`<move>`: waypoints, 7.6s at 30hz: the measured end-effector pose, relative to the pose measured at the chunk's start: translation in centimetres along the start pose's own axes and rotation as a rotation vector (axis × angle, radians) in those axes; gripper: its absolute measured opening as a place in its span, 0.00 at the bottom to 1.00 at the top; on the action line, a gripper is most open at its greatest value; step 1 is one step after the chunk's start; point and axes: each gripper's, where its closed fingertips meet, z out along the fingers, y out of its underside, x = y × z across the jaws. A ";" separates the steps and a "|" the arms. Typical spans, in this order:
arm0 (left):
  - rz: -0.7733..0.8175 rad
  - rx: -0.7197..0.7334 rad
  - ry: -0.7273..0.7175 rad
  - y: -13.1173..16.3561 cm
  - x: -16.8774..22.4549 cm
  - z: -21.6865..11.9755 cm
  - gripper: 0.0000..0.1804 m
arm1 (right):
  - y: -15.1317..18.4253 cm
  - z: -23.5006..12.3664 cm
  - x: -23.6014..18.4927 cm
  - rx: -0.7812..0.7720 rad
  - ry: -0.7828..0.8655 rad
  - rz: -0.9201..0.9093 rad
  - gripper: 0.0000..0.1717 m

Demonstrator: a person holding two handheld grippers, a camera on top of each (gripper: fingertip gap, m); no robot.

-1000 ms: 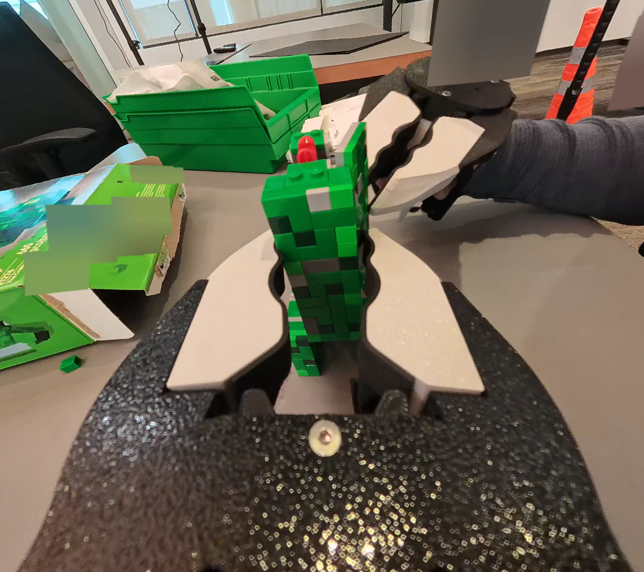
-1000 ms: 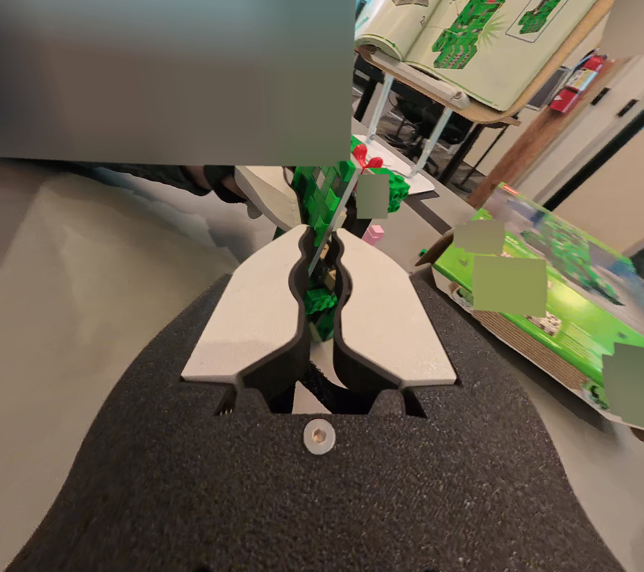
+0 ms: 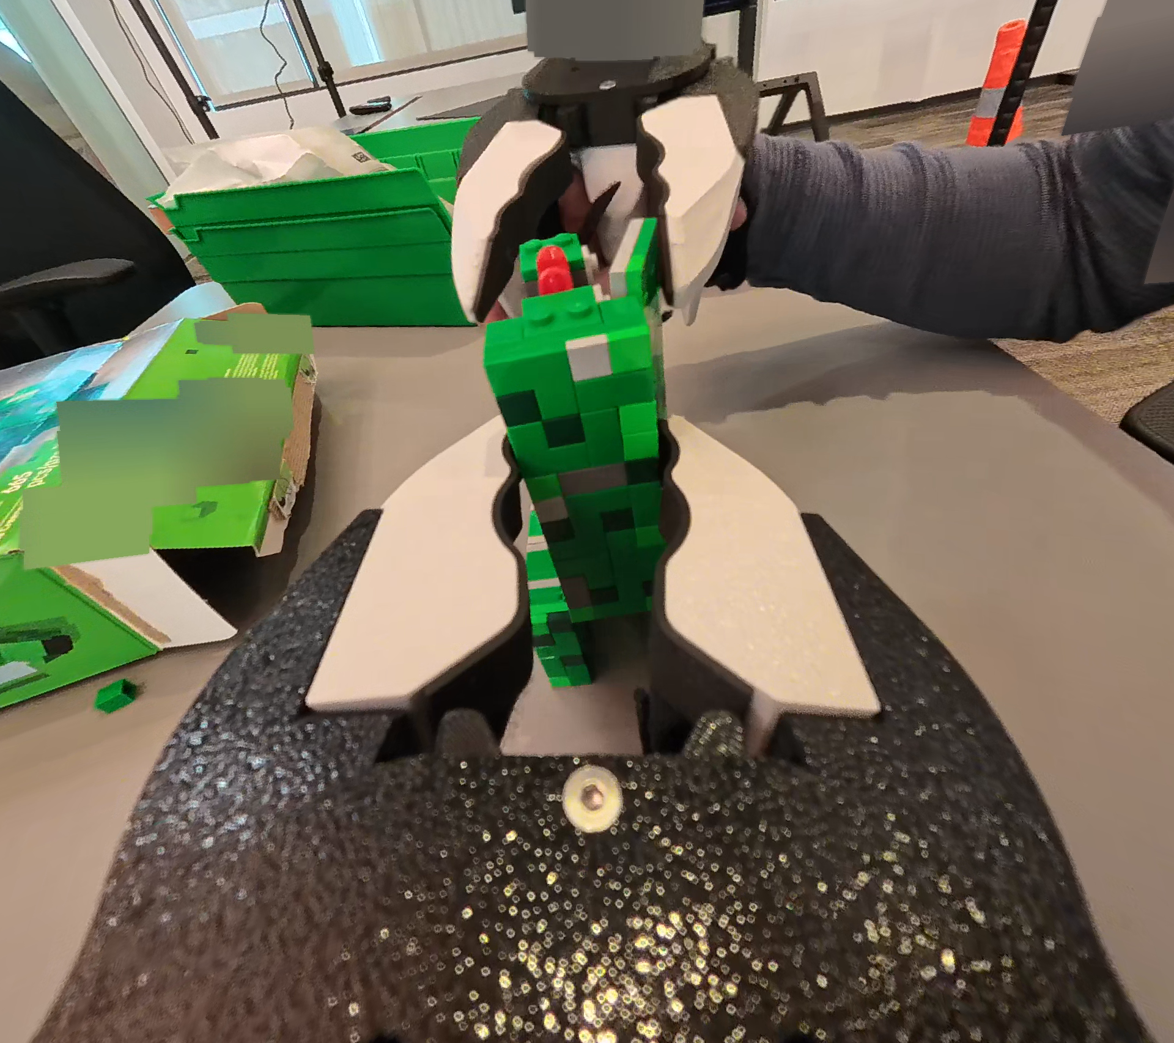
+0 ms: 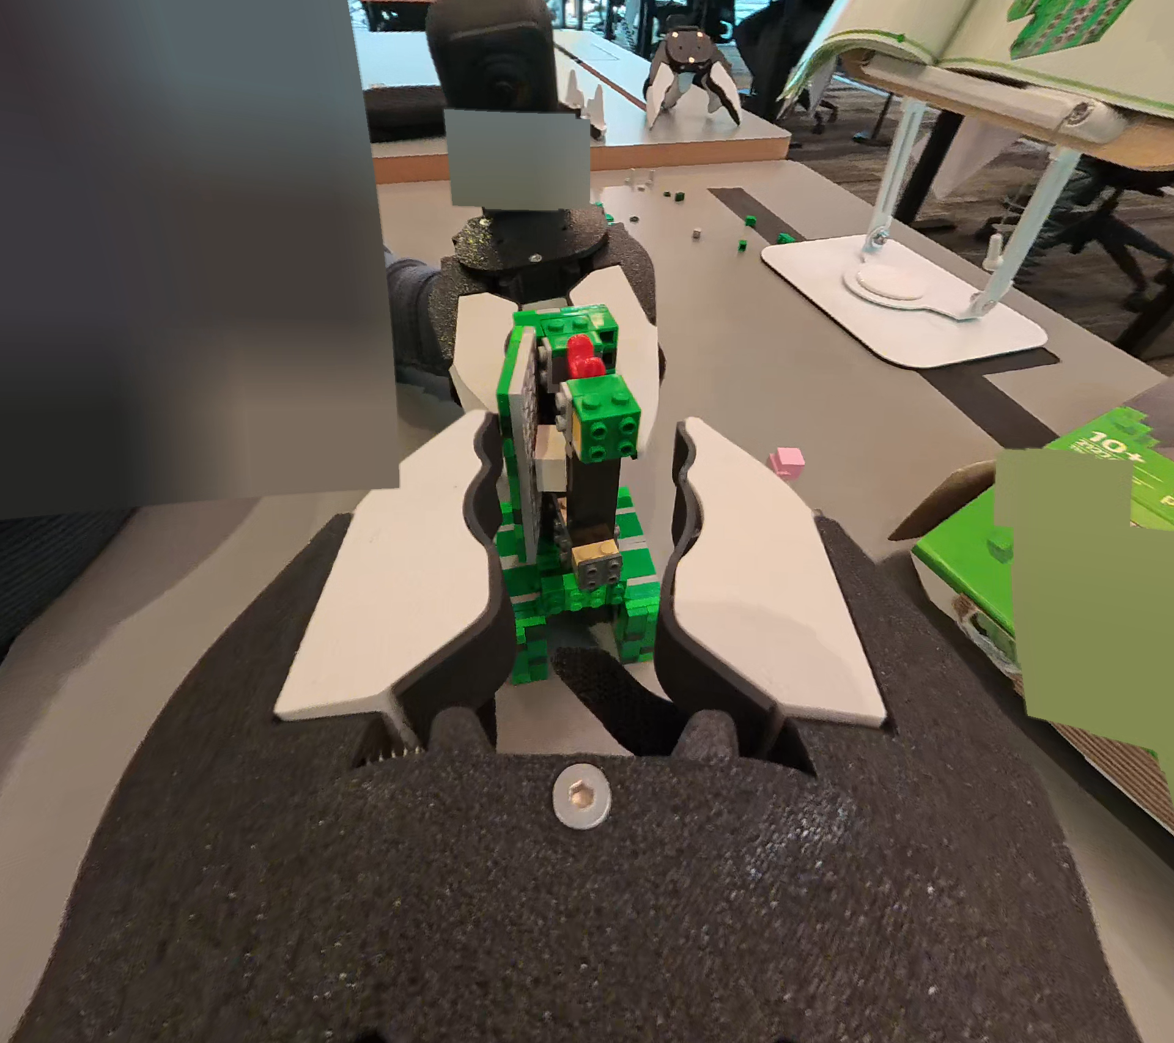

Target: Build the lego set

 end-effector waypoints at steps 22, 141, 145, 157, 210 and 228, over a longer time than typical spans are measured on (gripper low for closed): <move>0.015 -0.011 0.028 0.1 0.3 0.0 0.26 | -0.4 0.3 -0.6 0.058 0.072 -0.059 0.20; -0.084 -0.188 0.004 1.5 -0.3 -0.5 0.22 | 4.2 1.8 -0.1 -0.044 0.288 -0.150 0.20; -0.093 -0.177 0.005 1.4 -0.3 -0.4 0.22 | 3.9 1.3 -0.1 -0.024 0.284 -0.130 0.23; -0.123 -0.163 0.028 1.4 -0.1 -0.4 0.21 | -1.0 -1.1 -0.1 0.131 0.314 -0.116 0.24; -0.054 -0.241 0.052 2.9 0.7 -1.0 0.29 | -1.6 0.7 -2.0 -0.193 0.296 -0.510 0.05; -0.091 -0.180 0.031 2.2 0.3 -0.8 0.28 | -1.6 0.9 -1.9 -0.179 0.307 -0.509 0.05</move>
